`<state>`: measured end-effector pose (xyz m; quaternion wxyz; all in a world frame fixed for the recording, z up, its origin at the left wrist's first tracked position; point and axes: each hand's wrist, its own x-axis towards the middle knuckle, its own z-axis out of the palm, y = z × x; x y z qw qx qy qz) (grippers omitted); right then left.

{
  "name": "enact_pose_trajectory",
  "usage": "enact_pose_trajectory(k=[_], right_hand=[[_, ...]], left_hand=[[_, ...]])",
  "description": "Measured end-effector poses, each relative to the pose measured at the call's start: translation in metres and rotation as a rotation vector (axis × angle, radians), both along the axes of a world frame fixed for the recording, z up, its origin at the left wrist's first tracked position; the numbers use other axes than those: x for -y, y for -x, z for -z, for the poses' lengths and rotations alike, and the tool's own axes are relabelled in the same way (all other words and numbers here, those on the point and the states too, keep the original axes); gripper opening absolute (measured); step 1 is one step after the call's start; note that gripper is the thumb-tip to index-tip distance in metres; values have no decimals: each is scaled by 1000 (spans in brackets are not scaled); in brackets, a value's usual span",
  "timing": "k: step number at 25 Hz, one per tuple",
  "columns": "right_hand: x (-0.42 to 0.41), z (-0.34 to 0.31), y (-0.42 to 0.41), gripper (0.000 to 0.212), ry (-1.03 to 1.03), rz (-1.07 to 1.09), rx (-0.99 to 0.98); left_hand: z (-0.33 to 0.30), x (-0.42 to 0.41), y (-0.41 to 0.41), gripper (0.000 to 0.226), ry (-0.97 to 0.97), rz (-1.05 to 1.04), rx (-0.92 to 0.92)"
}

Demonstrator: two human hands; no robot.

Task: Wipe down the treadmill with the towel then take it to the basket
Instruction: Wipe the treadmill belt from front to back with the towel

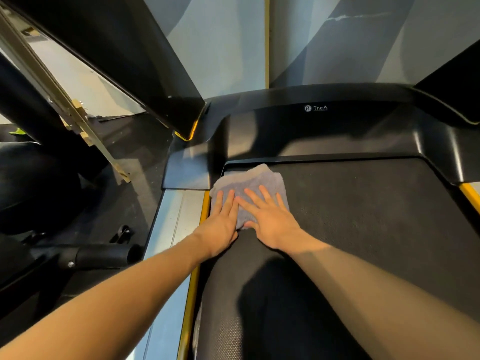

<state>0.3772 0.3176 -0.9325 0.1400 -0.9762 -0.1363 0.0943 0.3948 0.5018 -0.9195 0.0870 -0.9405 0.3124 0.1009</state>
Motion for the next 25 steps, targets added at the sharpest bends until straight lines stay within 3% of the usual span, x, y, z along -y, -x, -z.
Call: enact_pose_trajectory(k=[6,17,25], right_hand=[[71,-11,-32,62,11,58,-32],[344,-18,84,63,70,300,-95],[373,-15,151,64,-12,346,-89]], left_hand=[[-24,87,-27,74,64,-105,-159],[-2,350,40,76,149,185,-323],[-6,395,98,72,19,216,-344]])
